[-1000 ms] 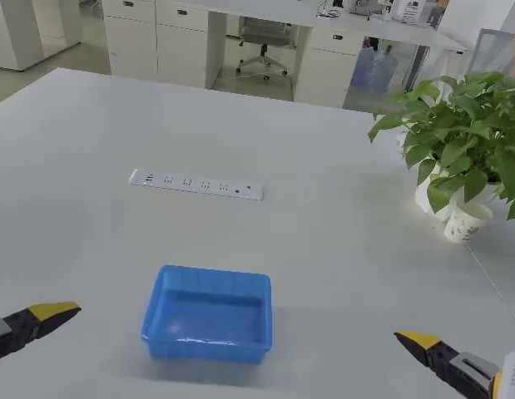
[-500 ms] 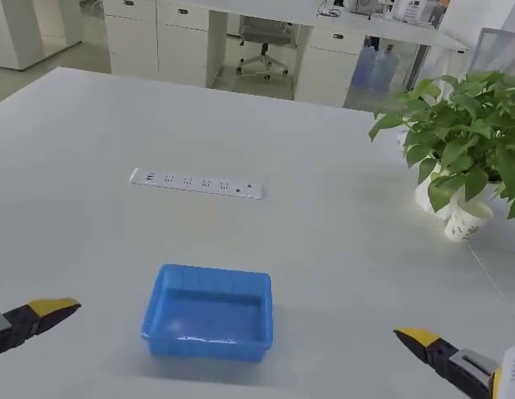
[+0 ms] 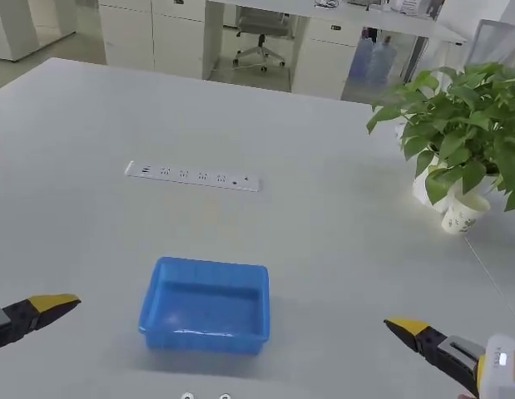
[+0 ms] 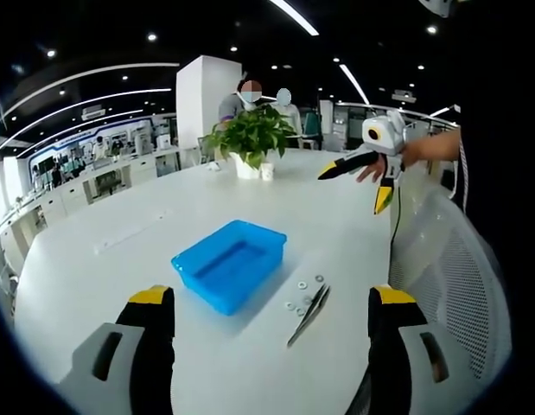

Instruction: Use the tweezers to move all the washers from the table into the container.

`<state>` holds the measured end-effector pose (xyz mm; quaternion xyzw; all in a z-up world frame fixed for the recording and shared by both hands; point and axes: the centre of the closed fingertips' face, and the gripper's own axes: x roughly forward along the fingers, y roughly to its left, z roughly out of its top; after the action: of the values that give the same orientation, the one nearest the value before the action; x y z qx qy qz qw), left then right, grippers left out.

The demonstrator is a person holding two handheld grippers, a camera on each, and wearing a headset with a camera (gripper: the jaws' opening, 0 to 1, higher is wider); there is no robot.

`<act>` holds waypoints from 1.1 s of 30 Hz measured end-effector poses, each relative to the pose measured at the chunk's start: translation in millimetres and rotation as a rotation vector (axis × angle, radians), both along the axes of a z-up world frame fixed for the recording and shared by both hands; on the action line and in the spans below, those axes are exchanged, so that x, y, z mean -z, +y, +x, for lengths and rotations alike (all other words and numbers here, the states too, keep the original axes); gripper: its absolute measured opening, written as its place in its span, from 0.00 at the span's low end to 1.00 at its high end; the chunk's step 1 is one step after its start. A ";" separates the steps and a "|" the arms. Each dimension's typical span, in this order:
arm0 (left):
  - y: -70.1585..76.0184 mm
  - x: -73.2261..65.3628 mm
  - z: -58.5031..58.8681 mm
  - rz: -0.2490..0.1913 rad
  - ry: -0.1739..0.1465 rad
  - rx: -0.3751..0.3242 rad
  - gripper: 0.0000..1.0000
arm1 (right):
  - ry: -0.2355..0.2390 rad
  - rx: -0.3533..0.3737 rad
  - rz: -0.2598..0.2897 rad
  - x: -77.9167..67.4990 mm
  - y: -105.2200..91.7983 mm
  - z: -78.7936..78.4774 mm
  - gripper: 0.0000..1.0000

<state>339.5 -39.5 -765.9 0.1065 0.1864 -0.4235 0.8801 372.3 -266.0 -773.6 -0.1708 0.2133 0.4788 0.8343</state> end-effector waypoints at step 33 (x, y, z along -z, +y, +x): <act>-20.3 48.4 -16.4 0.167 0.094 0.276 0.59 | 0.060 -0.381 -0.181 44.6 58.1 -29.1 0.55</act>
<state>323.1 -59.8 -814.4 0.1839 0.2452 -0.5280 0.7920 343.2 -207.9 -818.2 -0.2677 0.2442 0.6118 0.7031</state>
